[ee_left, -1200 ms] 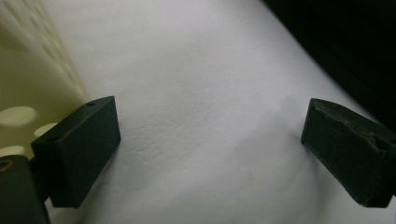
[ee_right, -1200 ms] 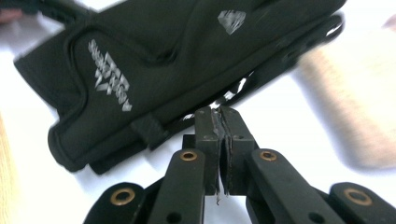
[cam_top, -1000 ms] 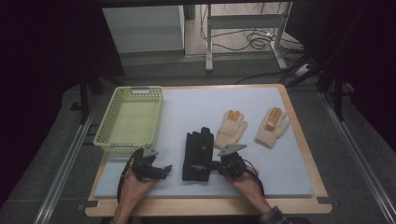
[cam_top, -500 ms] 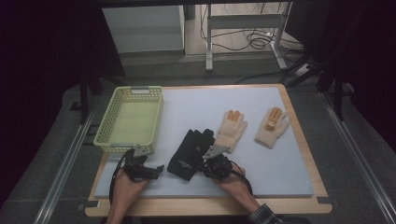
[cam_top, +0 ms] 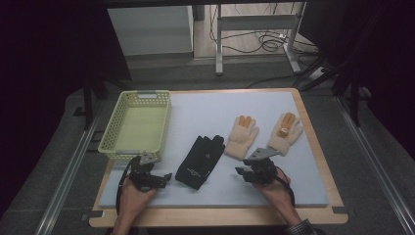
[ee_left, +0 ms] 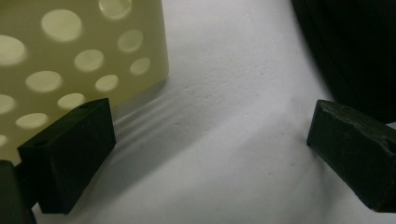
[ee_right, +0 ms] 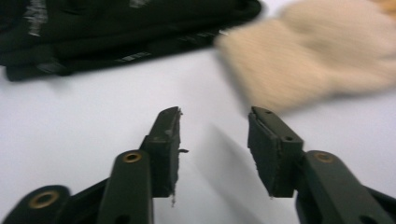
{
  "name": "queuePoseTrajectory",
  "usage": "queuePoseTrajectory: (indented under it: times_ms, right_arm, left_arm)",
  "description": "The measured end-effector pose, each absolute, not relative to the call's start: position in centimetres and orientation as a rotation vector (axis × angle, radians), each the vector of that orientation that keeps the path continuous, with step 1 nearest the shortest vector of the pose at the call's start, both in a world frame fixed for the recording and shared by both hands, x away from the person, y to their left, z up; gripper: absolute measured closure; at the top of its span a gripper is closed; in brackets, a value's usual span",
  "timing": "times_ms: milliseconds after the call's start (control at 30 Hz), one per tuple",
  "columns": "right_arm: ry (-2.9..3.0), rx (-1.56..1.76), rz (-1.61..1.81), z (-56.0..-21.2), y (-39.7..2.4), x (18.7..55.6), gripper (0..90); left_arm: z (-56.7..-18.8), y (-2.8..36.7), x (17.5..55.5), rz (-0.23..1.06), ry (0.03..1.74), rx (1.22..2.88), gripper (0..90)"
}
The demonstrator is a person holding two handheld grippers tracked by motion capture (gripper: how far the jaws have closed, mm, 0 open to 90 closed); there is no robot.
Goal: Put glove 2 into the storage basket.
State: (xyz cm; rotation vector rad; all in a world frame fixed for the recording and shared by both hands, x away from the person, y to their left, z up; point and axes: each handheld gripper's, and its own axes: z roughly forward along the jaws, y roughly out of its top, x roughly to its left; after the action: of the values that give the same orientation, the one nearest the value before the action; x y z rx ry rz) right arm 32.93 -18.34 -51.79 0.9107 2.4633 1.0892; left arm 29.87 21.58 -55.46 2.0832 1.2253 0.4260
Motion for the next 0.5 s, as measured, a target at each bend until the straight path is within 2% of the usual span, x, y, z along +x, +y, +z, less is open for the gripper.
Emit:
queuePoseTrajectory:
  times_ms: [33,100,200,500]
  right_arm:
    - [2.442,0.948,1.082,-51.6,-19.6,33.1,47.7]
    - [2.436,0.959,1.081,-51.6,-20.1,33.1,45.9]
    - [2.398,1.014,1.058,-51.7,-22.3,33.3,36.9]
    - [2.286,1.124,0.984,-52.7,-27.1,33.6,29.2]
  left_arm:
    - [-55.5,21.6,29.9,0.426,1.225,2.083,1.3]
    - [-55.5,21.6,29.9,0.426,1.225,2.083,1.3]
    - [-55.5,21.6,29.9,0.426,1.222,2.086,1.2]
    - [-55.4,21.6,29.9,0.421,1.226,2.084,1.2]
